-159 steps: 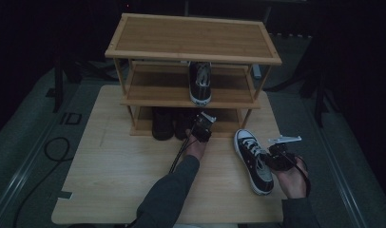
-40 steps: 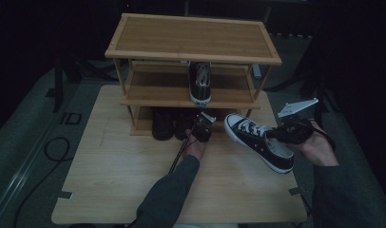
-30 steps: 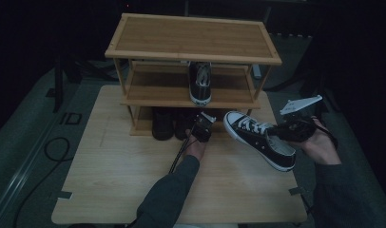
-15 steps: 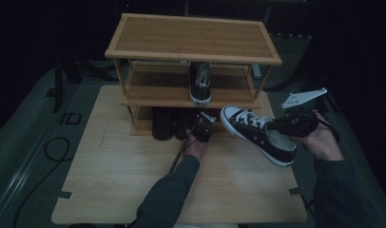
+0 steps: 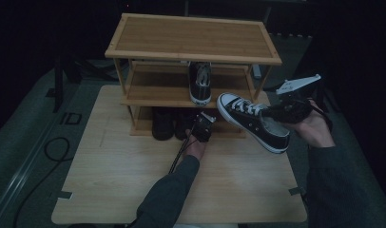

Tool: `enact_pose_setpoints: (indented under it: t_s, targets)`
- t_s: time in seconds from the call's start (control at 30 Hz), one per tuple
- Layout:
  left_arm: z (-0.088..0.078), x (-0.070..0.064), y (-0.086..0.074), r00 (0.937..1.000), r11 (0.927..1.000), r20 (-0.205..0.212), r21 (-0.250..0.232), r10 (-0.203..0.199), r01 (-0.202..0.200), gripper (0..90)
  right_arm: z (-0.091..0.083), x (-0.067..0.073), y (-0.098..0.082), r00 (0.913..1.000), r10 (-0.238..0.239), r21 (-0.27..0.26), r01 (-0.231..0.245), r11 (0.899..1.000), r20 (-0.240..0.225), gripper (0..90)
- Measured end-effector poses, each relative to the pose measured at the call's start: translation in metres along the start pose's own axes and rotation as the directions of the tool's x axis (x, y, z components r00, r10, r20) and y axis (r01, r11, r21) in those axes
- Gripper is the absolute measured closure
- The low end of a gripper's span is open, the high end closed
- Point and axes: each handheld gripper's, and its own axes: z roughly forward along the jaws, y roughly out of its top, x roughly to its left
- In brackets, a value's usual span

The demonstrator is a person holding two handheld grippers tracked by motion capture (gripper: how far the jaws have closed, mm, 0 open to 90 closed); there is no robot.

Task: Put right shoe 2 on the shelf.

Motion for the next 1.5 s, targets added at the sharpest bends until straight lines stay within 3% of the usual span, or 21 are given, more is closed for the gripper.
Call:
enact_pose_setpoints:
  t_s: [0.1, 0.33, 0.47, 1.1, 1.33, 1.5]
  targets:
    - [0.001, -0.001, 0.0, 0.9998, 0.9998, 0.018, -0.016, -0.012, 0.012, 90.0, 0.005, -0.003, 0.005, 0.9998, 0.011, -0.005, -0.011, 1.0, 0.014, 87.7]
    - [0.001, 0.0, 0.0, 0.9999, 1.0, 0.015, -0.005, 0.001, -0.001, 90.0, 0.019, -0.009, 0.017, 0.9984, 0.036, -0.001, -0.036, 0.999, 0.044, 87.6]
    - [0.002, -0.001, 0.0, 0.9997, 0.9997, 0.018, -0.02, -0.016, 0.016, 90.0, 0.027, -0.013, 0.023, 0.9969, 0.06, -0.012, -0.06, 0.998, 0.051, 87.6]
    - [0.001, -0.001, 0.0, 0.9998, 0.9997, 0.017, -0.019, -0.014, 0.015, 90.0, 0.058, -0.026, 0.044, 0.9788, 0.161, -0.068, -0.153, 0.986, 0.127, 87.5]
    - [0.002, -0.001, 0.0, 0.9997, 0.9997, 0.016, -0.019, -0.017, 0.017, 90.0, 0.062, -0.024, 0.046, 0.9783, 0.162, -0.09, -0.151, 0.984, 0.129, 87.4]
    - [0.001, -0.001, 0.0, 0.9997, 0.9997, 0.017, -0.019, -0.016, 0.016, 90.0, 0.065, -0.023, 0.044, 0.9782, 0.146, -0.069, -0.137, 0.988, 0.148, 86.3]
